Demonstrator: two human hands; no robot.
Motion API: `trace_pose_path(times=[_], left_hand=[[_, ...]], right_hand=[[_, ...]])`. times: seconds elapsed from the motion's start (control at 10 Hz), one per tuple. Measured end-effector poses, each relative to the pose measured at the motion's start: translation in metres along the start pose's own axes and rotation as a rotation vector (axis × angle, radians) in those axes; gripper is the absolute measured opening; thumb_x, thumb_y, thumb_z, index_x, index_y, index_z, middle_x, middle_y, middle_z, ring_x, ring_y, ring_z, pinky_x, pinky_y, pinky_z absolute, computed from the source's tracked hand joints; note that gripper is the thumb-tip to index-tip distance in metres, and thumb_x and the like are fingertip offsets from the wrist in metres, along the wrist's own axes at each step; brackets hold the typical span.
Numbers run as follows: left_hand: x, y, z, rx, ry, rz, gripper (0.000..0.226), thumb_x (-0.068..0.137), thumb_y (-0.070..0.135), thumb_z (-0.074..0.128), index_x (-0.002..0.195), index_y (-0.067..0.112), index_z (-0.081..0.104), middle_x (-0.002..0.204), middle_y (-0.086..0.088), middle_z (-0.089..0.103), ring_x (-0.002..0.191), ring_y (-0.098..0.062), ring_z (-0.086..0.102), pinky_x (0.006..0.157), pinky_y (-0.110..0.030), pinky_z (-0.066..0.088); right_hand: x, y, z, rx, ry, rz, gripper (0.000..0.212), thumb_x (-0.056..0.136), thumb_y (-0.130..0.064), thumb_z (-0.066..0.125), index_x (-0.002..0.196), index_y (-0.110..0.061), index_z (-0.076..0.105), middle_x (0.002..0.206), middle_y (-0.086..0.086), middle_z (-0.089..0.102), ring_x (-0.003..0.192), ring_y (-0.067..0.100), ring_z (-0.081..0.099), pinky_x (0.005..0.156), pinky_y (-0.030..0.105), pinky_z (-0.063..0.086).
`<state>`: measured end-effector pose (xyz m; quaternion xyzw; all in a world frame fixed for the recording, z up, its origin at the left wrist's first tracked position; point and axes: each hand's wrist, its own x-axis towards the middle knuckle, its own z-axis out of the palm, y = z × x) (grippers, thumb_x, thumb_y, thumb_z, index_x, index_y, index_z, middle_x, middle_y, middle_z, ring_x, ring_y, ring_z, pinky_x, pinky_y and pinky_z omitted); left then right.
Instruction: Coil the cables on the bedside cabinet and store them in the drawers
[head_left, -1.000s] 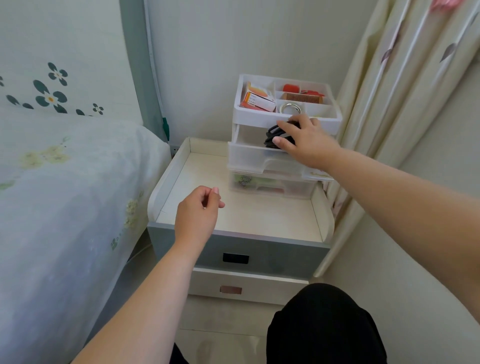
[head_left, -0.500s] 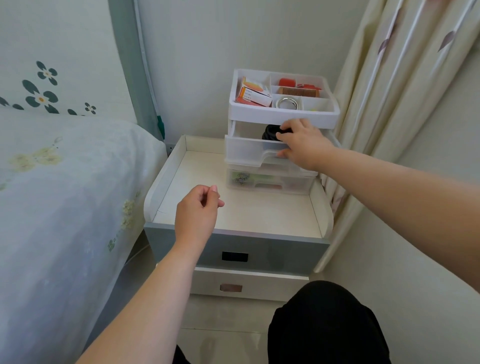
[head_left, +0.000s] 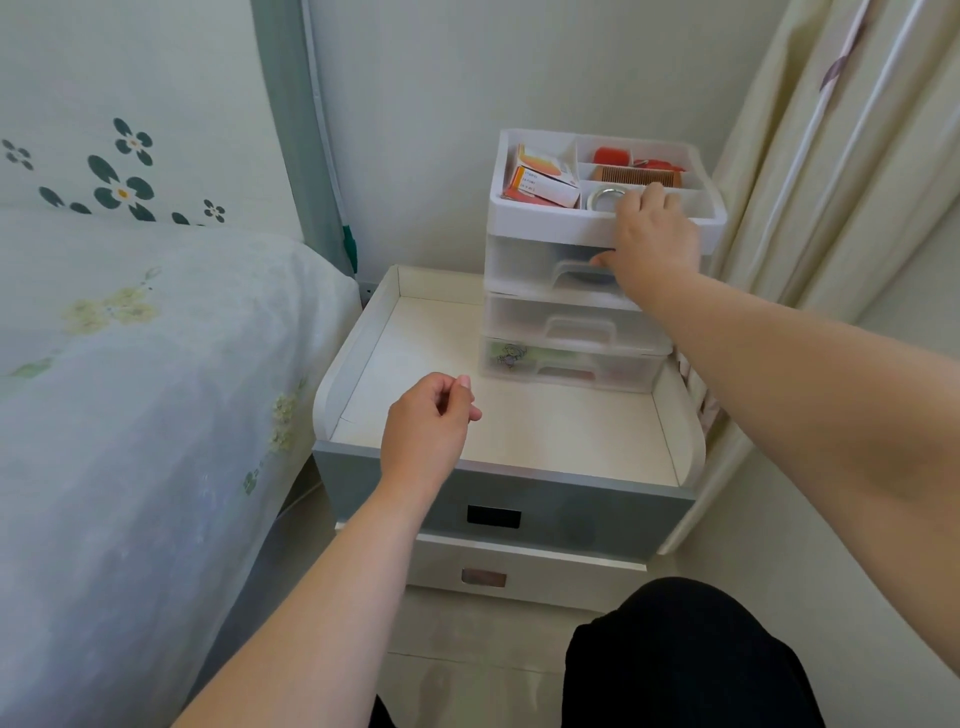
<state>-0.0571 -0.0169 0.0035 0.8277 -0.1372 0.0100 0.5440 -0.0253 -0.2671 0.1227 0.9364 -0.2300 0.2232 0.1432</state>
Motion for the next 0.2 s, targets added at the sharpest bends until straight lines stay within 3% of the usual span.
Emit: trace_pose_path(times=[0.2], left_hand=[[0.001,-0.002,-0.003,0.004,0.003,-0.036,0.029,0.098,0.039,0.044,0.085,0.020,0.062,0.077,0.011,0.070,0.077,-0.012,0.066,0.071,-0.030,0.053]], right_hand=[[-0.017,-0.003,0.015,0.121,0.132,-0.017,0.035,0.087,-0.019,0.056,0.117,-0.003,0.045,0.115,0.020,0.050,0.101,0.036,0.048,0.082,0.046,0.047]])
